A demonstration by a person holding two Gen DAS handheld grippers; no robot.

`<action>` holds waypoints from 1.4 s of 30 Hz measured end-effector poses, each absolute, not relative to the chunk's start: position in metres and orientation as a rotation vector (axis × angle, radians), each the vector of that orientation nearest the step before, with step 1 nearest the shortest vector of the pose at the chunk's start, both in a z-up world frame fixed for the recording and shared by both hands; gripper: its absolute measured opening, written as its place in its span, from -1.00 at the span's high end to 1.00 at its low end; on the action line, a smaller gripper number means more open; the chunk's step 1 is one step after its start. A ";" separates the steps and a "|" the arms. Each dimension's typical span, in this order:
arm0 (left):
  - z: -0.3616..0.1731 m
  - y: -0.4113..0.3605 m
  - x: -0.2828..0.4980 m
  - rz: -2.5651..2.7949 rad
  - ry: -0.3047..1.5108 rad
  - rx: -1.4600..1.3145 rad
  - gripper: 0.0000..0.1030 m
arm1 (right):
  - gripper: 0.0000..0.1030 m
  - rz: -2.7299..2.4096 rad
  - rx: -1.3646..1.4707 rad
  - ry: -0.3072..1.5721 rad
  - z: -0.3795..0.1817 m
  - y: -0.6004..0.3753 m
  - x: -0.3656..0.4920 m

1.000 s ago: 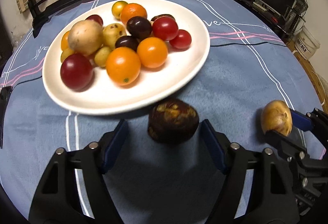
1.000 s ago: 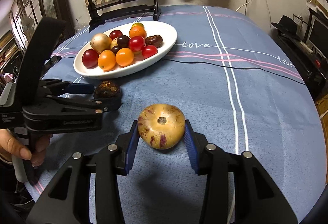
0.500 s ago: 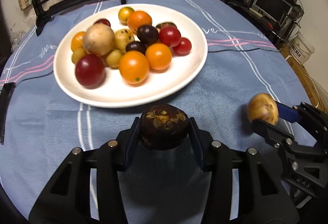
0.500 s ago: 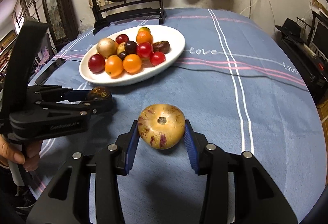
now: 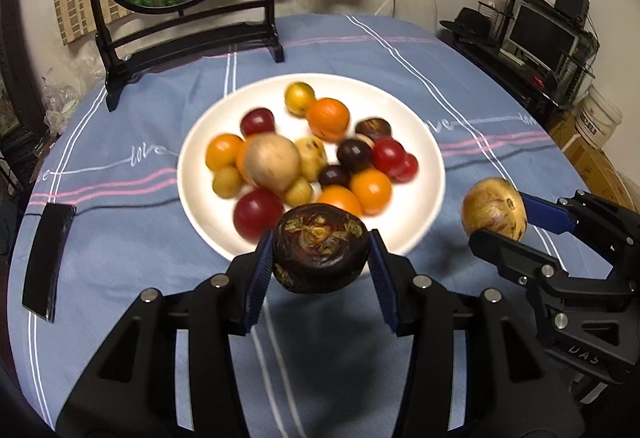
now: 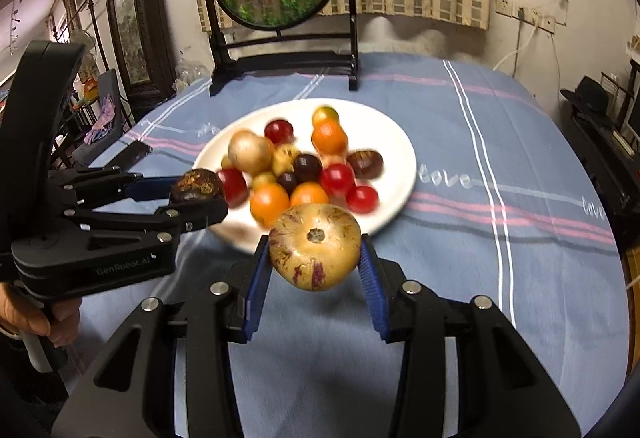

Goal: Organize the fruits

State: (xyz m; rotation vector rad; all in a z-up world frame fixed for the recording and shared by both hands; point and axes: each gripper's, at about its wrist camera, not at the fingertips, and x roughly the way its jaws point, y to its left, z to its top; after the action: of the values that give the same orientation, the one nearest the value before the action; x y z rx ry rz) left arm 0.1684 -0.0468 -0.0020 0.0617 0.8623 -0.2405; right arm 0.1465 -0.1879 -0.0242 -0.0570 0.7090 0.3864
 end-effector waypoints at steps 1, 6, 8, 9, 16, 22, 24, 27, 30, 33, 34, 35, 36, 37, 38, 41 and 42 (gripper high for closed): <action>0.000 -0.044 0.175 -0.236 0.859 0.056 0.08 | 0.16 0.385 -0.061 0.702 -0.020 -0.184 0.154; 0.002 -0.033 0.206 -0.197 0.857 0.055 0.08 | 0.16 0.388 -0.075 0.683 -0.010 -0.170 0.182; 0.001 -0.030 0.221 -0.197 0.863 0.036 0.08 | 0.16 0.386 -0.081 0.680 -0.009 -0.165 0.195; 0.000 -0.028 0.226 -0.195 0.864 0.030 0.08 | 0.16 0.386 -0.079 0.682 -0.009 -0.163 0.202; -0.005 -0.028 0.266 -0.179 0.861 0.037 0.08 | 0.16 0.371 -0.070 0.729 -0.021 -0.156 0.250; -0.017 -0.033 0.293 -0.166 0.886 0.028 0.07 | 0.14 0.365 -0.054 0.777 -0.037 -0.157 0.279; -0.022 -0.032 0.298 -0.153 0.901 0.013 0.05 | 0.14 0.364 -0.064 0.790 -0.041 -0.156 0.281; -0.025 -0.032 0.300 -0.136 0.894 0.009 -0.13 | 0.14 0.361 -0.075 0.801 -0.045 -0.158 0.281; -0.023 -0.031 0.296 -0.103 0.867 0.022 -0.42 | 0.12 0.354 -0.082 0.806 -0.044 -0.162 0.281; -0.020 -0.030 0.289 -0.101 0.861 0.012 -0.47 | -0.01 0.346 -0.083 0.778 -0.039 -0.165 0.275; -0.019 -0.030 0.287 -0.097 0.858 0.010 -0.52 | -0.04 0.346 -0.082 0.769 -0.036 -0.166 0.272; -0.017 -0.030 0.284 -0.094 0.854 0.010 -0.58 | -0.05 0.346 -0.081 0.763 -0.035 -0.167 0.270; -0.016 -0.030 0.282 -0.093 0.850 0.009 -0.60 | -0.07 0.342 -0.080 0.759 -0.034 -0.169 0.269; -0.014 -0.030 0.278 -0.093 0.845 0.005 -0.65 | -0.08 0.335 -0.081 0.755 -0.032 -0.170 0.265; -0.013 -0.030 0.275 -0.091 0.841 0.002 -0.70 | -0.08 0.331 -0.081 0.753 -0.031 -0.172 0.264; -0.008 -0.030 0.262 -0.084 0.826 0.008 -0.75 | -0.09 0.325 -0.079 0.750 -0.029 -0.177 0.253; -0.007 -0.031 0.259 -0.083 0.824 0.012 -0.77 | -0.11 0.321 -0.081 0.748 -0.029 -0.178 0.248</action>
State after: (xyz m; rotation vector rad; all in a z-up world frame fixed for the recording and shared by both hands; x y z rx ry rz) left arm 0.2594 -0.0306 -0.0071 0.0120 0.8240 -0.0834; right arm 0.2482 -0.1783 -0.0287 -0.0807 0.7483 0.3213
